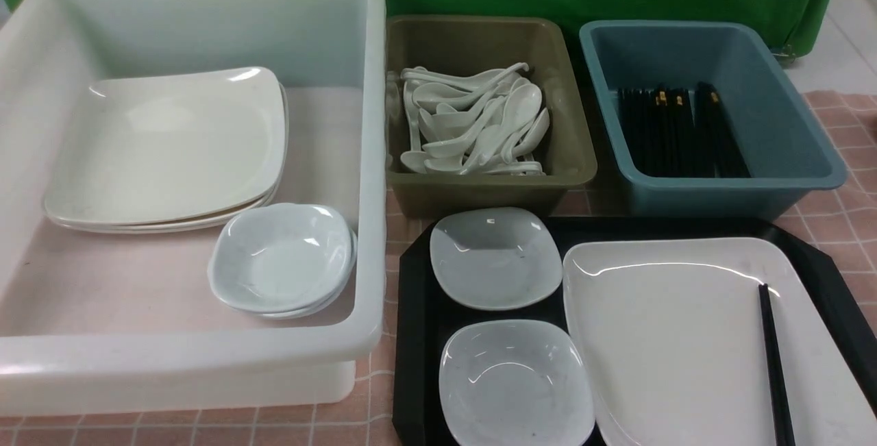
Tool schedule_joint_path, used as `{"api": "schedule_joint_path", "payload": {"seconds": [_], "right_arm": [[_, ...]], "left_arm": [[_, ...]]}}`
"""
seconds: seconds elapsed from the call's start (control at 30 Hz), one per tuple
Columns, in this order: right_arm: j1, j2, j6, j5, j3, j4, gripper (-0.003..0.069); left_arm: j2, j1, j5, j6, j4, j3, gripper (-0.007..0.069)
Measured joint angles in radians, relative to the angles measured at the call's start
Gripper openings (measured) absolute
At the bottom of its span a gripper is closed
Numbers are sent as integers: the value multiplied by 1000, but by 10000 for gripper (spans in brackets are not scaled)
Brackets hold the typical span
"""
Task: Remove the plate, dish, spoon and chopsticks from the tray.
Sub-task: Use the right arm to grab a pair of chopsticks from the plate
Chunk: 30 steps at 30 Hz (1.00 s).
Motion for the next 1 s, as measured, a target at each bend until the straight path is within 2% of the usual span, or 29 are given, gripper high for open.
{"api": "schedule_joint_path", "payload": {"seconds": [0.07, 0.13, 0.17, 0.27, 0.4, 0.47, 0.5, 0.53, 0.57, 0.6, 0.67, 0.77, 1.0], "right_arm": [[31, 88, -55, 141, -58, 0, 32], [43, 136, -82, 203, -82, 0, 32], [60, 230, -127, 295, -111, 0, 31], [71, 388, -160, 392, -142, 0, 31], [71, 565, -167, 409, -160, 0, 52], [71, 643, -169, 403, -165, -1, 104], [71, 729, -173, 397, -167, -1, 188], [71, 729, -172, 396, -167, -1, 199], [71, 800, -175, 381, -167, -2, 288], [71, 807, -175, 378, -167, -2, 298], [71, 900, -175, 339, -169, -2, 422], [71, 987, -175, 287, -169, -2, 482], [71, 1117, -175, 202, -170, -3, 498]], "left_arm": [[1, 0, 117, 102, -143, 0, -3], [1, 0, 176, 153, -195, 0, -3], [-2, 0, 262, 212, -243, 6, -3], [-25, 0, 295, 262, -276, 45, -3], [-76, 0, 304, 275, -311, 126, -2], [-115, 0, 307, 278, -335, 175, -2], [-155, 0, 309, 279, -358, 231, -2], [-159, 0, 309, 279, -361, 237, -2], [-191, 0, 311, 279, -385, 286, -2], [-194, 0, 311, 279, -385, 286, -2], [-234, 0, 302, 279, -422, 341, -2], [-245, 0, 284, 279, -451, 358, -2], [-245, 0, 256, 279, -477, 360, -2]]}}
